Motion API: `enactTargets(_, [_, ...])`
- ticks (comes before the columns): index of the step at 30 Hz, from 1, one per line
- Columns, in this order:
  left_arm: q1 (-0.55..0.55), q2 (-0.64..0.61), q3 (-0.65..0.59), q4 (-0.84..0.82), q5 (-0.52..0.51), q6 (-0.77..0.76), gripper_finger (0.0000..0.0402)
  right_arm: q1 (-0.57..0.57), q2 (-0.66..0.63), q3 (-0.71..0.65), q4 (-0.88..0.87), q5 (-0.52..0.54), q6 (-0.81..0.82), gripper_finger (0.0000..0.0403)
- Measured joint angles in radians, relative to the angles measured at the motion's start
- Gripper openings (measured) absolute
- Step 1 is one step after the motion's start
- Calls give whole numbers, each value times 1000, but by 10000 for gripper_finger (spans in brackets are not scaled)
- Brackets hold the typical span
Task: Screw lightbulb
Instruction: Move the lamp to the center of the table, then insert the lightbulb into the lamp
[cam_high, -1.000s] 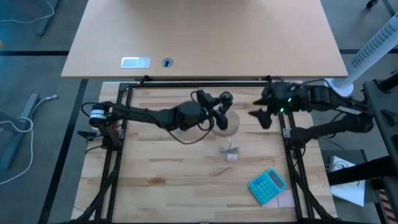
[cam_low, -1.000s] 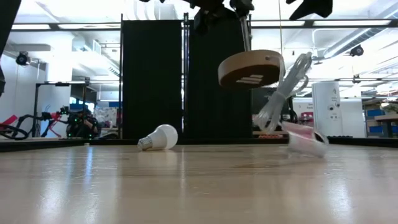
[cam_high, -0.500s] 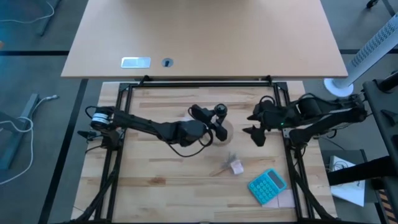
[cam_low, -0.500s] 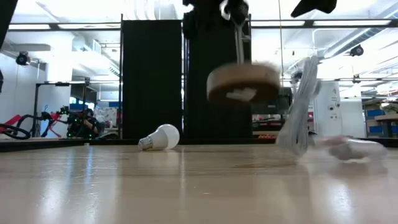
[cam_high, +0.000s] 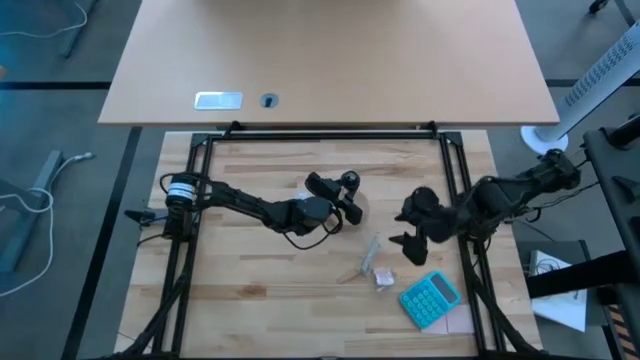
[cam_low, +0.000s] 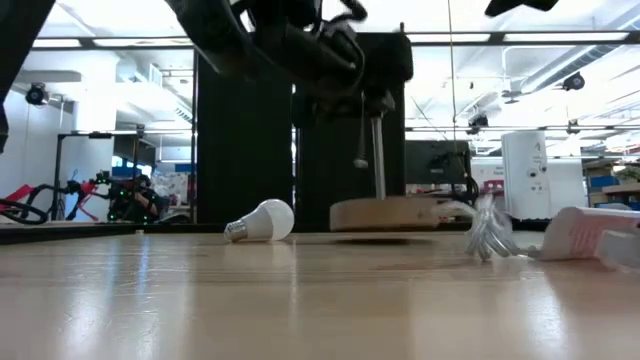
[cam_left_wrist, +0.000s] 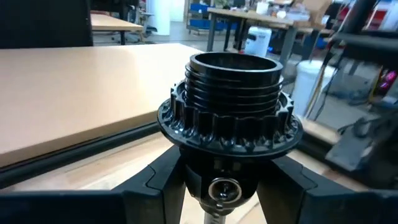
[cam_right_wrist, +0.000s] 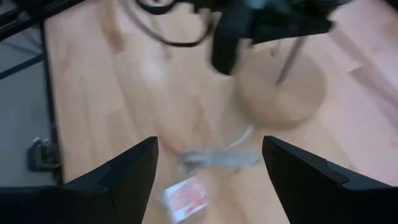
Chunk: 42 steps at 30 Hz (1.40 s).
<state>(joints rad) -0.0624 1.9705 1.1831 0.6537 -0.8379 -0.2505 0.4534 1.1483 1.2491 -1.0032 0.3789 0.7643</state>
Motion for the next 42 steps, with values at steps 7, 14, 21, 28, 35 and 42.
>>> enactTargets(7, [2,39,-11,72,-13,65,151,84,48,9,6,66,50,303])
enactTargets(14, [1,38,-33,57,-15,86,166,87,45,44,7,68,45,338])
enactTargets(21, [2,35,-35,32,-18,89,194,87,44,104,-82,67,24,341])
enactTargets(28, [-1,-17,-34,-78,-16,81,243,87,37,154,-132,67,21,341])
enactTargets(35, [-9,-76,-34,-165,93,26,280,77,36,225,-186,57,-12,341])
enactTargets(42, [-30,-132,-34,-402,97,-98,293,52,35,297,-224,49,-50,341])
